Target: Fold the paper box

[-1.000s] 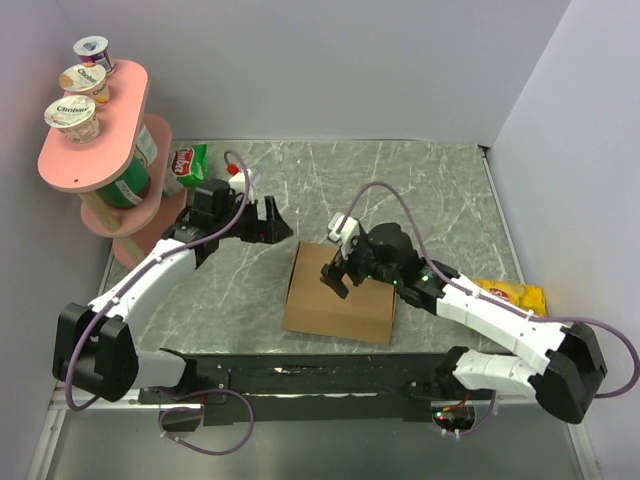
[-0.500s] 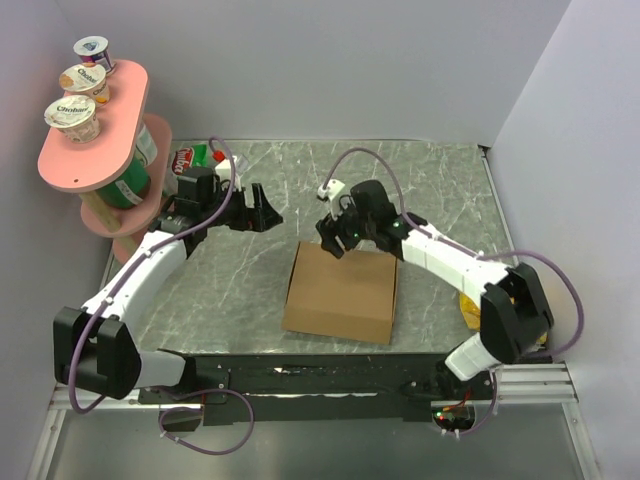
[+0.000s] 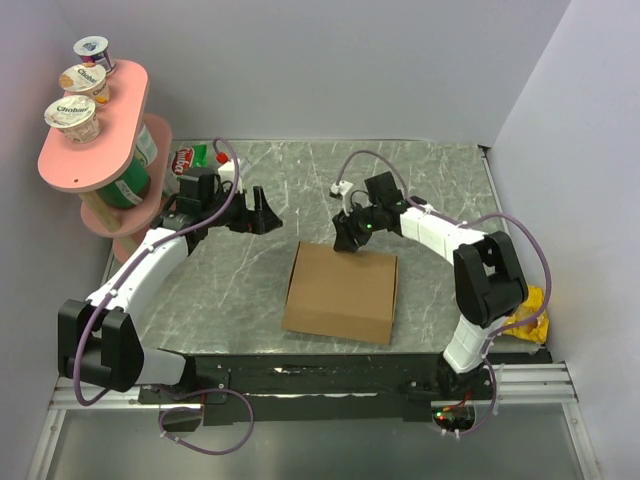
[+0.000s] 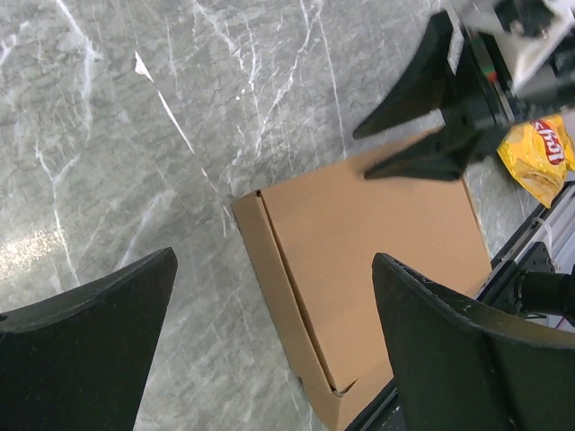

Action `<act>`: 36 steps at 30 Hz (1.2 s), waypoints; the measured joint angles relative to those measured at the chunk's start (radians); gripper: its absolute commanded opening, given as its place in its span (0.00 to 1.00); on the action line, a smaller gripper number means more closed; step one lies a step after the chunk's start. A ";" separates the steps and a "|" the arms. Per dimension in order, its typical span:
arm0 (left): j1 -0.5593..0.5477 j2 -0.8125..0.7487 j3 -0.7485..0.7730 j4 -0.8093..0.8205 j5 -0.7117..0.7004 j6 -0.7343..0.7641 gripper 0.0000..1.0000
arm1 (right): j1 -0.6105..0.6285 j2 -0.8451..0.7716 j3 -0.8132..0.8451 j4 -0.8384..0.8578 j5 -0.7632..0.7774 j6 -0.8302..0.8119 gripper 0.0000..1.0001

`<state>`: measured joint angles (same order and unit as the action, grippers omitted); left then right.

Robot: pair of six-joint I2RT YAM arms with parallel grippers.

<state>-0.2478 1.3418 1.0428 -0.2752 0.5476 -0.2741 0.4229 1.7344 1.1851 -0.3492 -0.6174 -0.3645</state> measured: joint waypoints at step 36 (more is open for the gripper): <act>0.013 0.040 0.000 -0.004 0.150 0.017 0.96 | -0.082 0.362 0.415 -0.351 -0.199 0.073 0.31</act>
<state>-0.2344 1.3823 1.0428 -0.2794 0.6975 -0.2569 0.3408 2.0960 1.6001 -0.6998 -0.8165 -0.2916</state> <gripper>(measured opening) 0.963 0.323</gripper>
